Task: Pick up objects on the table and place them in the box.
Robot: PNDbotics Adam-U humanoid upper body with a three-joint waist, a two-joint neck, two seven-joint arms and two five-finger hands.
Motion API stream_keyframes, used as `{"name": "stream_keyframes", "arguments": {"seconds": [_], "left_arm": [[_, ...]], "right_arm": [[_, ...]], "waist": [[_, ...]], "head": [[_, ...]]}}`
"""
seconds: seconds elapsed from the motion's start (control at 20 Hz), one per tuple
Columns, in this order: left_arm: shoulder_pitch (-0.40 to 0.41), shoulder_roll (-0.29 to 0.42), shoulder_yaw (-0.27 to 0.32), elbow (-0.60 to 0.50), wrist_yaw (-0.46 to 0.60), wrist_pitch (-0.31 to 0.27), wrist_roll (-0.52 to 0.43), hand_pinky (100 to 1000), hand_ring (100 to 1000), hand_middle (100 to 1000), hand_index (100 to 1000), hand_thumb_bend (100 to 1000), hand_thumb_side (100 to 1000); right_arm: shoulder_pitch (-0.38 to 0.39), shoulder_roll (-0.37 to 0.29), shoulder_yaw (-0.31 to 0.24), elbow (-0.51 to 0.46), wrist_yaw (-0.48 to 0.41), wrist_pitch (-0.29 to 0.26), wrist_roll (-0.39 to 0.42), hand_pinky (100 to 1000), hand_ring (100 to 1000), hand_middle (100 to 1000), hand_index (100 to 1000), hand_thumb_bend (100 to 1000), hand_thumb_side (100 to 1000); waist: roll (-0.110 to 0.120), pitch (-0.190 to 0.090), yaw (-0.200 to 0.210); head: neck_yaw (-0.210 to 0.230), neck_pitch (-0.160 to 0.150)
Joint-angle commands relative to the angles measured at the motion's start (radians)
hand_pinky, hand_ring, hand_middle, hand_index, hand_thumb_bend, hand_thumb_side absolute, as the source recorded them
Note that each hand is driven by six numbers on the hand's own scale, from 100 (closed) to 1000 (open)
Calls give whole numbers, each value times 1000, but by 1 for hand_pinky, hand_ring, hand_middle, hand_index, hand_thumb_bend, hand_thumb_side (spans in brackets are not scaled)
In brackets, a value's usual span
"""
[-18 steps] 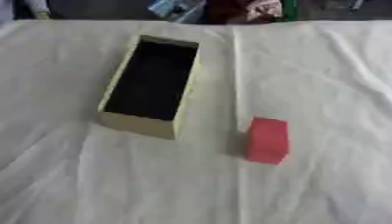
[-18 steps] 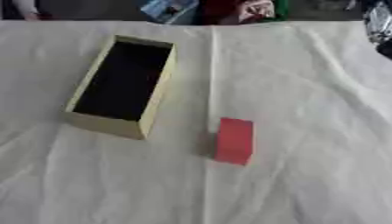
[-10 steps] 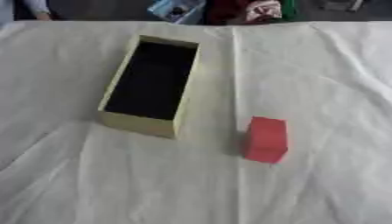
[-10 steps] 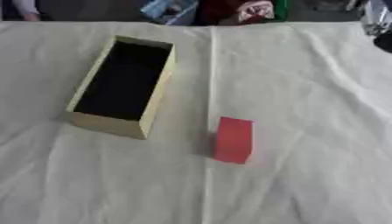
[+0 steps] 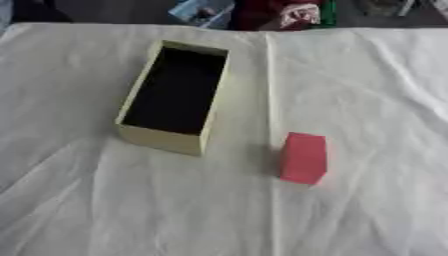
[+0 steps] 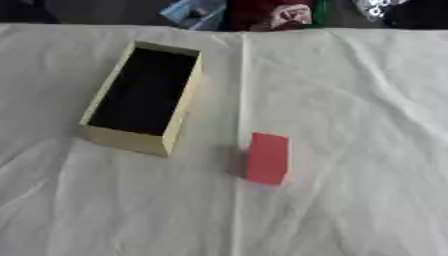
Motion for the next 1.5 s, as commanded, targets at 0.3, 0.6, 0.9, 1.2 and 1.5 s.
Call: {"name": "stream_keyframes", "arguments": {"seconds": [0.3, 0.6, 0.9, 1.2, 1.5], "left_arm": [[-1, 33, -5, -20, 4, 2, -10, 569, 550, 521, 653, 233, 100], [6, 31, -5, -20, 5, 4, -12, 568, 550, 520, 652, 231, 100], [10, 30, -5, -20, 7, 6, -13, 568, 550, 520, 652, 231, 100], [11, 29, -6, -20, 8, 6, -14, 569, 550, 520, 652, 232, 100], [16, 30, -6, -20, 8, 8, -14, 569, 552, 521, 652, 233, 100]], "right_arm": [[-133, -58, 177, 40, 139, 37, 133, 840, 817, 851, 887, 100, 517], [-241, 28, 253, 87, 226, 33, 300, 836, 822, 848, 892, 100, 559], [-270, 64, 289, 121, 213, 39, 357, 839, 822, 847, 894, 115, 559], [-268, 73, 296, 108, 153, 69, 404, 842, 819, 842, 891, 156, 551], [-251, 101, 301, 93, 135, 90, 431, 847, 823, 846, 892, 190, 555]], "waist": [[-22, -44, -4], [-20, -49, -11], [-21, -51, -15], [-22, -54, -18], [-23, -63, -27]], "head": [[-5, 12], [-2, 20], [1, 23], [5, 23], [11, 30]]}}
